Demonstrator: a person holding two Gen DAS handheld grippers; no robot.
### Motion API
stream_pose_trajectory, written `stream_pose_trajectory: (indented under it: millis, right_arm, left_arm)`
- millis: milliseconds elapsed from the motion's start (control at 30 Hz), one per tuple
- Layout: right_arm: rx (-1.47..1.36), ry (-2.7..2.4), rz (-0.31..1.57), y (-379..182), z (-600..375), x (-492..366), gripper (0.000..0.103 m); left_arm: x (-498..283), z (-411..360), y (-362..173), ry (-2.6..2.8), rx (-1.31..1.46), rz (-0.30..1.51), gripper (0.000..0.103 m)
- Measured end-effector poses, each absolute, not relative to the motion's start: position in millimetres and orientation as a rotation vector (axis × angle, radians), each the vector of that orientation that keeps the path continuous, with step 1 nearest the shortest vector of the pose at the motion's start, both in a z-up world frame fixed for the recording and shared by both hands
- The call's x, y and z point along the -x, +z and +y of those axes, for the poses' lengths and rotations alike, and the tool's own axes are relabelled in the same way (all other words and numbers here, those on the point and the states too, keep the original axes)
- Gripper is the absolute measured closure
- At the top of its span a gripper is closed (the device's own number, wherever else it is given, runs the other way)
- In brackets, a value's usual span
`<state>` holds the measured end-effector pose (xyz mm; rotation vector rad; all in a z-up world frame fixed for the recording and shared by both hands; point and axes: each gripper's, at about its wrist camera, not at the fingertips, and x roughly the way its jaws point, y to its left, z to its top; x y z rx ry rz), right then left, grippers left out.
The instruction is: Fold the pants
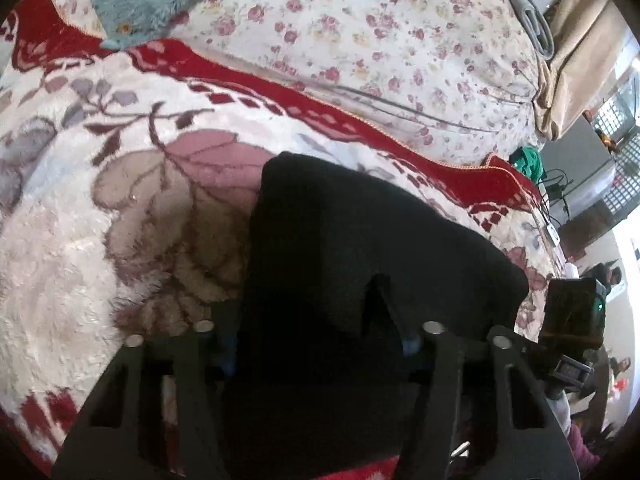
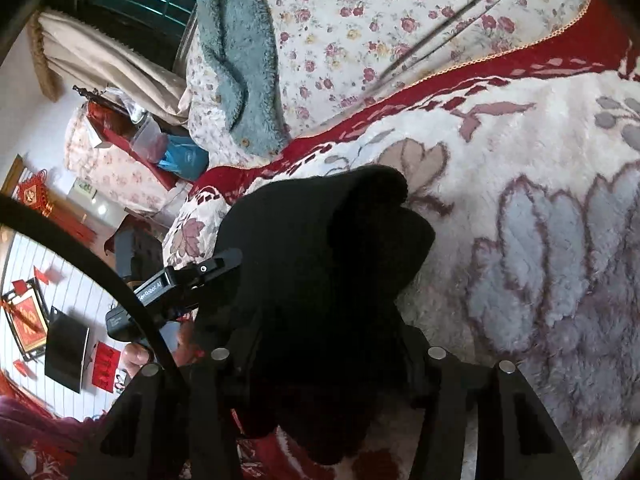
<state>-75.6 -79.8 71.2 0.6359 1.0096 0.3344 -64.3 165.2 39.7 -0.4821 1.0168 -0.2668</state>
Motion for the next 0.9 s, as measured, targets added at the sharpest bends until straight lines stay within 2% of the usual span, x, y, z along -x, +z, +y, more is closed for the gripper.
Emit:
stream_pose_trajectory:
  millis: [167,300,467,633,767,833,867,900]
  right_arm:
    - [-0.585,0.377,0.977,96,-68,62,0.062]
    - [-0.560,0.457,0.945,115,-46,32,0.063]
    - [-0.535,0.536,0.941,112,-1,-13,0.063]
    - [-0.490,0.580,1.011,88,50,-60,0.063]
    - [-0.342,0.551,1.107,66,81,-81,0.061]
    - [-0.215,0.497,1.148,54,90,-82,0.057]
    - [-0.197,0.492,1.144,52,89,-80,0.052]
    - [-0.206,0.490,1.139,50,85,-77,0.048]
  left_arm:
    - [67,180,53,-0.264,0.511,1.009,0.067]
    - [72,209,87,-0.208,0.475,0.918,0.067]
    - [74,261,111,-0.077,0.444,0.881,0.067]
    - [78,310,100,0.049,0.490,0.894,0.068]
    - [79,335,70,0.128,0.515,0.948,0.067]
    - [82,342,52,0.148,0.541,0.967,0.050]
    - [87,345,48,0.163,0.553,0.943,0.034]
    - [90,348,45,0.184,0.549,0.926,0.024]
